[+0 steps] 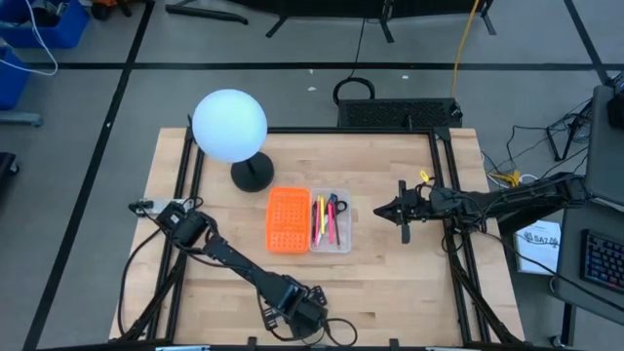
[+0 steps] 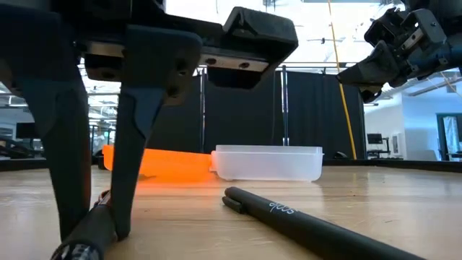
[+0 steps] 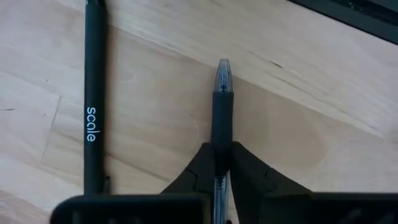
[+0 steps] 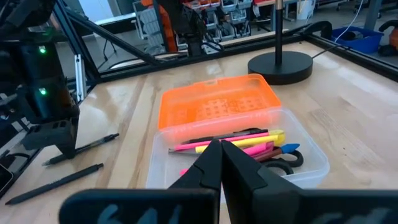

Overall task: Pick & place school supplies into a supply box
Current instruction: Put the transparent pen into the orange supply box, then put the black pen into the orange supply box

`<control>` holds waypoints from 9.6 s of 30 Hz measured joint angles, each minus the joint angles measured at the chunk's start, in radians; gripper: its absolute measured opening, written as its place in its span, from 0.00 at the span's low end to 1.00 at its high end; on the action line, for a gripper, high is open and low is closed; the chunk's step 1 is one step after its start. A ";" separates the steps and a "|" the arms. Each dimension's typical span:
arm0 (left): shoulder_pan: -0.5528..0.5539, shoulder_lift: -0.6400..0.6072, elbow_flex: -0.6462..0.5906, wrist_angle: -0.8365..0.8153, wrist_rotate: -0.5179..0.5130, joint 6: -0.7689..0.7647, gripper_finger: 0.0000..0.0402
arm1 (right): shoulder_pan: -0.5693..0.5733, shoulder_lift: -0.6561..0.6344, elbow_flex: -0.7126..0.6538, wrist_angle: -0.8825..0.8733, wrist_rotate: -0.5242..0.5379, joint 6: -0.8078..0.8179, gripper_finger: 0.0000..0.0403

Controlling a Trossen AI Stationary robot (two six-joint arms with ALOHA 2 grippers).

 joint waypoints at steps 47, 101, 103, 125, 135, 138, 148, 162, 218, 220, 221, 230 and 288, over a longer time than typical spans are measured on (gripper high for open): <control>0.435 -0.198 -0.004 -0.103 -0.221 0.981 0.07 | -0.007 0.004 -0.168 0.280 0.000 0.073 0.00; 0.625 -0.219 -0.197 0.012 0.047 0.921 0.29 | -0.018 0.003 -0.172 0.326 0.004 -0.080 0.00; 0.607 -0.259 -0.197 -0.041 0.033 0.895 0.27 | -0.018 0.003 -0.172 0.326 0.005 -0.082 0.00; 0.556 -1.294 -1.051 0.744 0.243 -0.134 0.01 | -0.018 0.002 -0.172 0.328 0.000 -0.136 0.00; 0.537 -1.577 -1.531 1.258 0.042 -0.478 0.00 | -0.018 0.002 -0.172 0.350 0.003 -0.199 0.00; 0.515 -1.665 -1.613 1.268 0.008 -0.454 0.00 | -0.018 0.002 -0.172 0.348 0.004 -0.214 0.00; 0.505 -1.880 -1.749 1.194 -0.057 -0.416 0.00 | -0.018 0.002 -0.172 0.342 0.048 -0.164 0.00; 0.505 -1.880 -1.749 1.181 -0.117 -0.416 0.07 | 0.083 0.174 0.435 -0.423 0.290 -0.058 0.00; 0.505 -1.878 -1.748 1.238 -0.123 -0.383 0.11 | 0.450 1.604 1.596 -1.019 -0.134 1.303 0.43; 0.505 -1.878 -1.748 1.237 -0.123 -0.384 0.11 | 0.446 1.621 1.596 -1.033 -0.135 1.301 0.43; 0.505 -1.878 -1.748 1.237 -0.123 -0.384 0.11 | 0.443 1.631 1.596 -1.047 -0.136 1.301 0.42; 0.505 -1.878 -1.748 1.237 -0.122 -0.413 0.11 | 0.425 1.683 1.578 -1.288 -0.210 1.300 0.31; 0.505 -1.878 -1.748 1.219 -0.114 -0.537 0.11 | -0.050 1.214 1.246 -1.019 -0.029 1.080 0.05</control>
